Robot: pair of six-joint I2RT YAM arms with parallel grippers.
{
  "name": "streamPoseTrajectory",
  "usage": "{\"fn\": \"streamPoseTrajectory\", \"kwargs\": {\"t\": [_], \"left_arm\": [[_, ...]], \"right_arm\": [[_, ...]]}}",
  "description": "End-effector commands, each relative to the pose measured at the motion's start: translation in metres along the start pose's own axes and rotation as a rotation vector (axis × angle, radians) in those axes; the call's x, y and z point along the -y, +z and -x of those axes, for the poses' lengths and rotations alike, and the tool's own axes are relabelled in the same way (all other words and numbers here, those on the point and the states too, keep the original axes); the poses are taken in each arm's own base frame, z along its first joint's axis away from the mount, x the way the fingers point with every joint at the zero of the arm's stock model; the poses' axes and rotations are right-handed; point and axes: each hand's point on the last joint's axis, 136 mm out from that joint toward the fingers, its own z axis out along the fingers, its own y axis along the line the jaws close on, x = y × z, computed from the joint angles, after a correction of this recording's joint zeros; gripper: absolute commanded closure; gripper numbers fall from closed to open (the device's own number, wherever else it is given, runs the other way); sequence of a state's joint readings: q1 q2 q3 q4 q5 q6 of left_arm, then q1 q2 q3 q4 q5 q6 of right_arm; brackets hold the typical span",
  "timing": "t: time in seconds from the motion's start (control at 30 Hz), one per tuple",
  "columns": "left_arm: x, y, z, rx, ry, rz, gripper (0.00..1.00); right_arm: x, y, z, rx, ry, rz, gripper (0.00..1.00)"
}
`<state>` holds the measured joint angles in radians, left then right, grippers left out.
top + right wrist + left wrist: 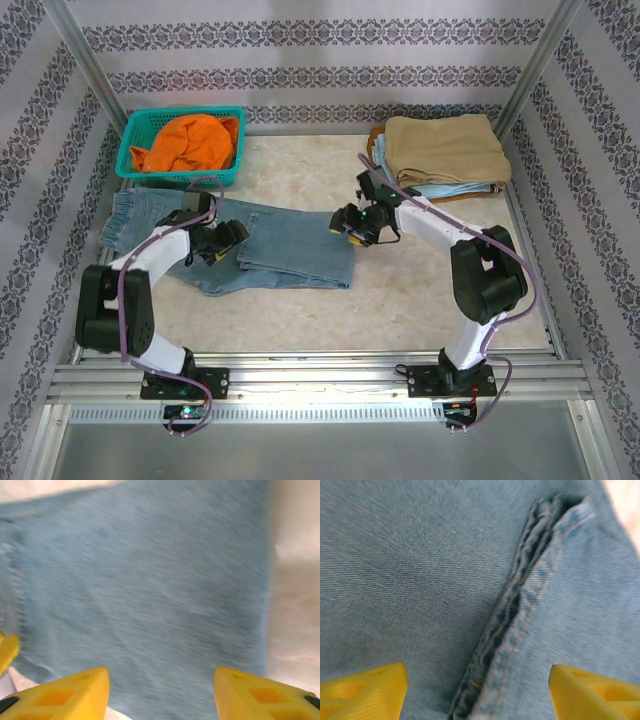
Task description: Fold and stack the trousers
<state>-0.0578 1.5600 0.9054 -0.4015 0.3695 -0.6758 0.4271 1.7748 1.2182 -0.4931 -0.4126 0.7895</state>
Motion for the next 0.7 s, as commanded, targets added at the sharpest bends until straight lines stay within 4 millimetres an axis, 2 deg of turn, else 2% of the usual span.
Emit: {"fn": "streamPoseTrajectory", "kwargs": {"t": [0.0, 0.13, 0.2, 0.4, 0.5, 0.67], "left_arm": [[0.026, 0.01, -0.002, -0.061, 0.069, -0.094, 0.28], [0.039, 0.018, -0.016, -0.102, 0.094, -0.147, 0.34], [0.038, 0.021, -0.024, -0.116, 0.097, -0.149, 0.42], [0.037, 0.024, -0.037, -0.14, 0.094, -0.168, 0.74], [0.036, 0.017, -0.033, -0.12, 0.105, -0.144, 0.98], [0.044, -0.008, -0.019, -0.042, 0.138, -0.114, 1.0]], "right_arm": [[0.003, -0.003, -0.008, -0.024, -0.062, 0.039, 0.43], [0.03, 0.003, -0.004, 0.008, -0.002, 0.009, 0.43], [0.037, 0.005, -0.003, 0.012, 0.027, 0.022, 0.44], [0.045, 0.006, -0.002, 0.007, 0.041, 0.025, 0.45], [0.046, 0.003, -0.002, 0.017, 0.041, 0.028, 0.45], [0.047, -0.004, -0.003, 0.029, 0.04, 0.033, 0.45]]}}
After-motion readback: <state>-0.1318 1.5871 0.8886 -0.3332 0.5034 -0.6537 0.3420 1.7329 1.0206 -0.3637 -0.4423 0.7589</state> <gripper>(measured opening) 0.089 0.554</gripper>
